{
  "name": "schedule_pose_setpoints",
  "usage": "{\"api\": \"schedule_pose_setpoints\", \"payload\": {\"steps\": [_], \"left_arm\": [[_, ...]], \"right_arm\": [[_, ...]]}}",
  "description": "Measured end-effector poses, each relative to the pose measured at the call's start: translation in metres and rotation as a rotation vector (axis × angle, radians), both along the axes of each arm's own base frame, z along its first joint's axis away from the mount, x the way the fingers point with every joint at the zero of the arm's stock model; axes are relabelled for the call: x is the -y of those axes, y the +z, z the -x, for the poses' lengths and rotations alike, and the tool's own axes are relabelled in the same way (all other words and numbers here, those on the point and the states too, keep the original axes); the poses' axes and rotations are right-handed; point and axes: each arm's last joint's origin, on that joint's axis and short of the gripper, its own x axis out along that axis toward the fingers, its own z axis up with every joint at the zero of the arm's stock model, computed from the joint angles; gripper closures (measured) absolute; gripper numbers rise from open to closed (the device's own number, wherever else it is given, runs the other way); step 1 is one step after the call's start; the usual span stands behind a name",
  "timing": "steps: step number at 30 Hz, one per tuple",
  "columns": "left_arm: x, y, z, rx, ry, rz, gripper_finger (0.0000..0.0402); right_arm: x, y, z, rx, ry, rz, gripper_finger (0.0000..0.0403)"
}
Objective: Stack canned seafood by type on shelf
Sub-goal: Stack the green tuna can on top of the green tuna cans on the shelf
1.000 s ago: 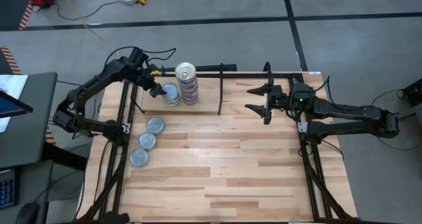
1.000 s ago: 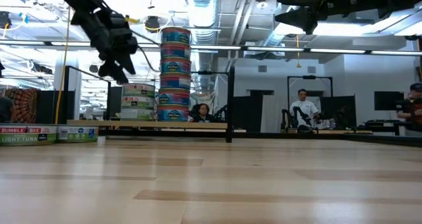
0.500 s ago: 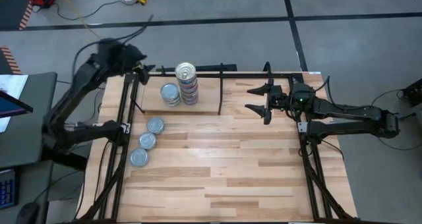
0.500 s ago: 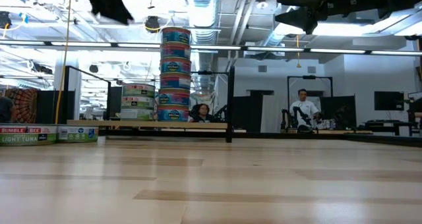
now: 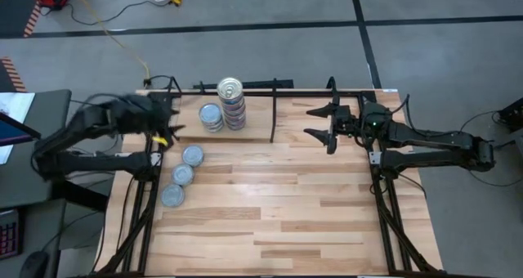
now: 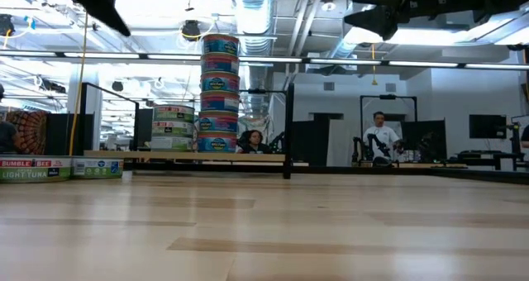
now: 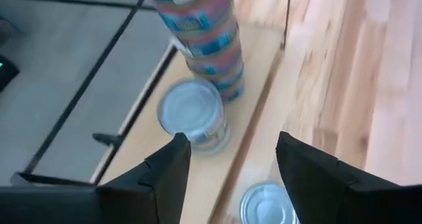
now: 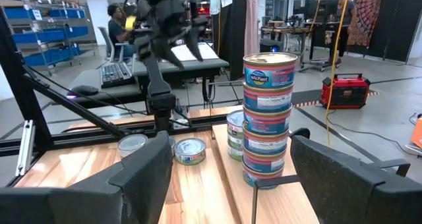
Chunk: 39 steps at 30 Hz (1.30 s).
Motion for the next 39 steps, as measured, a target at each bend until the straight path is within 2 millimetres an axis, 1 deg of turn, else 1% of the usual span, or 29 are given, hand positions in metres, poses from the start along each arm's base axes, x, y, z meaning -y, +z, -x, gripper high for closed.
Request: {"api": "schedule_pose_setpoints", "payload": {"steps": [3, 8, 12, 16, 20, 23, 25, 31, 36, 39], "left_arm": [[0.009, -0.018, -0.011, -0.07, 0.0, -0.03, 0.0191], [0.022, -0.035, -0.032, -0.189, -0.031, -0.059, 0.0192], [0.036, -0.051, -0.051, -0.305, -0.064, 0.021, 0.0192], [0.051, -0.071, -0.064, -0.481, -0.03, 0.093, 0.0192], [0.076, -0.088, -0.076, -0.61, -0.051, 0.072, 0.0195], [0.094, -0.1, -0.082, -0.674, -0.063, 0.031, 0.02], [0.104, -0.108, -0.085, -0.709, -0.048, 0.042, 0.0204], [0.127, -0.128, -0.091, -0.82, 0.02, 0.212, 0.0209], [0.14, -0.147, -0.1, -0.899, 0.032, 0.172, 0.021], [0.139, -0.163, -0.104, -0.954, 0.043, 0.093, 0.021]], "right_arm": [[0.0, 0.0, 0.0, -0.004, 0.0, -0.001, 0.0072], [0.0, -0.002, 0.0, -0.011, 0.0, -0.028, 0.0072], [-0.003, -0.007, -0.001, -0.019, 0.016, -0.056, 0.0072], [-0.007, -0.01, -0.002, -0.026, 0.039, -0.075, 0.0072], [-0.013, -0.01, -0.004, -0.024, 0.069, -0.094, 0.0072], [-0.018, -0.01, -0.005, -0.024, 0.098, -0.103, 0.0072], [-0.021, -0.01, -0.005, -0.024, 0.106, -0.103, 0.0072], [-0.028, -0.009, -0.006, -0.016, 0.078, -0.1, 0.0072], [-0.032, -0.004, -0.007, 0.035, 0.092, -0.091, 0.0072], [-0.035, -0.004, -0.007, 0.034, 0.103, -0.09, 0.0072]]}}
